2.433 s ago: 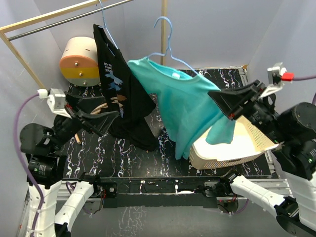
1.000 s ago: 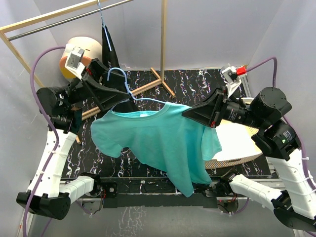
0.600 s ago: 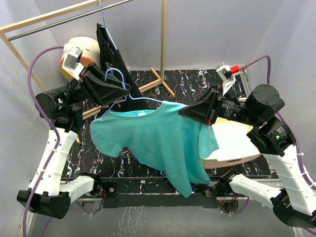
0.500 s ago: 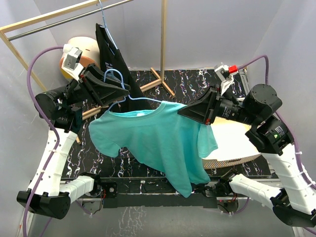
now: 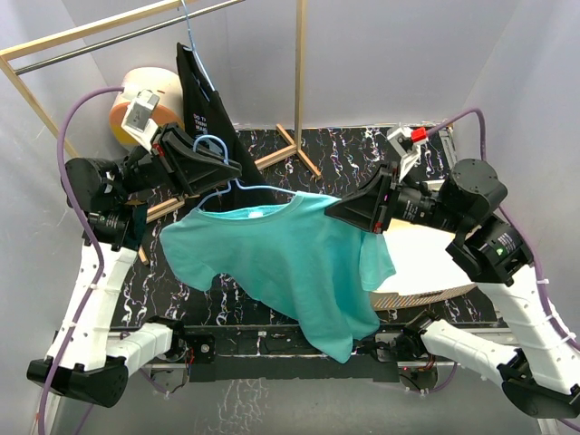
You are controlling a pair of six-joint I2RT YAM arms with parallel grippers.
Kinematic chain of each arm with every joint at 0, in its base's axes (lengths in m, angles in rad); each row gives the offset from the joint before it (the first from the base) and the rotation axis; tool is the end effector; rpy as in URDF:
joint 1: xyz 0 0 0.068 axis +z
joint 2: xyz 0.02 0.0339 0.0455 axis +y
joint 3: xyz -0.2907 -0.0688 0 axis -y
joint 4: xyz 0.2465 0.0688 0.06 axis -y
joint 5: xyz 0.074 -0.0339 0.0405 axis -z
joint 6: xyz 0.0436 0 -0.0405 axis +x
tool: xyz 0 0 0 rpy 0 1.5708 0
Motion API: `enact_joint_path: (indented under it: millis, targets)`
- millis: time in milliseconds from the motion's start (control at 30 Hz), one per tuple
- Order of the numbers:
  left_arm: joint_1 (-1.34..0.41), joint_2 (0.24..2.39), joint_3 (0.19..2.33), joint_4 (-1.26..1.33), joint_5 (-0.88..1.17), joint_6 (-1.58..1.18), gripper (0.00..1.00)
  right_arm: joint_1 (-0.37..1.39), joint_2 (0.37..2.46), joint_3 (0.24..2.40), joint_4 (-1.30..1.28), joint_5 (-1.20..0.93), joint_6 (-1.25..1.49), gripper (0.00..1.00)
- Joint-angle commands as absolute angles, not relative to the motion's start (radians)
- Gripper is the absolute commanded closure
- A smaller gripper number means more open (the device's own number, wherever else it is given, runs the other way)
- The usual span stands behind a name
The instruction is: Remove the t-shirt from the hanger
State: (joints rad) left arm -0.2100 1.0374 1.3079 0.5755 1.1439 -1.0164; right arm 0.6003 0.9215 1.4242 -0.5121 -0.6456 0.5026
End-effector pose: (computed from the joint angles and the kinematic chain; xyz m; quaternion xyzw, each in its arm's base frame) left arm 0.1431 -0.0711 0.5564 0.3486 0.4728 -0.6094 0.5326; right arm 0.1008 0.1008 0.5154 -0.2559 0.6620 0.5416 0.4504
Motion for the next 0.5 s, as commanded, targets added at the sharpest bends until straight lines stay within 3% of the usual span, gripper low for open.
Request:
enact_joint_path:
  millis: [0, 33, 133, 233, 400, 467]
  targets:
    - [-0.215, 1.004, 1.39, 0.428, 1.158, -0.884, 1.0, 0.6, 0.861, 1.37, -0.511, -0.596, 0.456, 0.86]
    - [-0.213, 1.004, 1.394, 0.424, 1.15, -0.884, 1.0, 0.6, 0.851, 1.356, -0.523, -0.598, 0.45, 0.81]
    - [-0.214, 1.007, 1.41, 0.412, 1.138, -0.878, 1.0, 0.6, 0.816, 1.333, -0.574, -0.599, 0.423, 0.55]
    - [-0.215, 1.011, 1.425, 0.402, 1.128, -0.874, 1.0, 0.6, 0.771, 1.317, -0.627, -0.583, 0.394, 0.4]
    - [-0.213, 1.02, 1.454, 0.379, 1.127, -0.863, 1.0, 0.6, 0.7, 1.296, -0.721, -0.531, 0.344, 0.4]
    - [-0.214, 1.021, 1.457, 0.378, 1.125, -0.865, 1.0, 0.6, 0.69, 1.296, -0.754, -0.494, 0.336, 0.53]
